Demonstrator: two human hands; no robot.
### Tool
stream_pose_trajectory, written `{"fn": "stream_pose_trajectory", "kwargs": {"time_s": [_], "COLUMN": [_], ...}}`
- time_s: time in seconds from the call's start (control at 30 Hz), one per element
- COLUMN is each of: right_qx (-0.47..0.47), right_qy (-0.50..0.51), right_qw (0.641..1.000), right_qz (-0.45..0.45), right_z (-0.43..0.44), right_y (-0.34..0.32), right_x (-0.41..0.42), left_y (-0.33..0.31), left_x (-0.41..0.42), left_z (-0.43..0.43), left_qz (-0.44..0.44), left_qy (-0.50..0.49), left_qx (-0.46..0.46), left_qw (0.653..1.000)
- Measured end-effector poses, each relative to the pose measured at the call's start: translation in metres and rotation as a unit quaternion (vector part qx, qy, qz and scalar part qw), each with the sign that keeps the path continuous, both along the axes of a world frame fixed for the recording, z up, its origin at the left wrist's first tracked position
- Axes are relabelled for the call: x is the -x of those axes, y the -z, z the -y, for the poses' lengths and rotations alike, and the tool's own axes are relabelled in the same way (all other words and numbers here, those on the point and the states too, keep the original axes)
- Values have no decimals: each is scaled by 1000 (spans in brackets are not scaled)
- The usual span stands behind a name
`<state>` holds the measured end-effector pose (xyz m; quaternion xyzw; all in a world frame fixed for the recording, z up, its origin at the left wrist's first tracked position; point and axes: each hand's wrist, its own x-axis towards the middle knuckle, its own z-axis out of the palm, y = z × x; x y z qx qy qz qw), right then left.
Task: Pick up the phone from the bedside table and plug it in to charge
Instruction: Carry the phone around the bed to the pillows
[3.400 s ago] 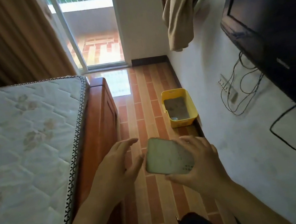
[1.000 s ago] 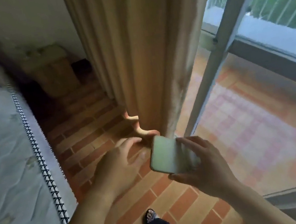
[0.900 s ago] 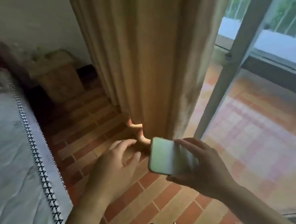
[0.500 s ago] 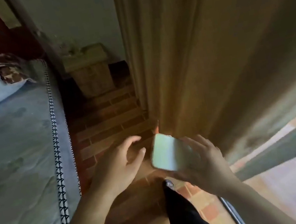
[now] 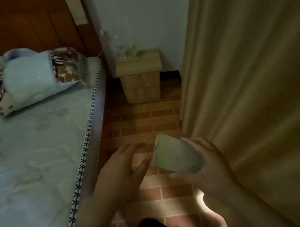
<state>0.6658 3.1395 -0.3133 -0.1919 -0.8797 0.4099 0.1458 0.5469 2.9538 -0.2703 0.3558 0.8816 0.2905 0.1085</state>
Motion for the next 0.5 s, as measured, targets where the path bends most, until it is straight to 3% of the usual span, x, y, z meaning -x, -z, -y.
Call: {"fn": "stream_pose_trajectory", "kwargs": {"time_s": [0.27,0.5], "right_qx": [33,-14], "right_qy": [-69,-58], "right_qw": [997,998], "right_qz": [-3,-9], "right_z": [-42,-87], "right_y": [6,-19], "right_x": [176,319], "left_y": [11,-7], "left_x": [155,308], "left_z": [-29,-67], "left_qz": [-23,-43], "left_qy": [-81,-82], "left_qx": [3,-21], "left_qw": [996,995]}}
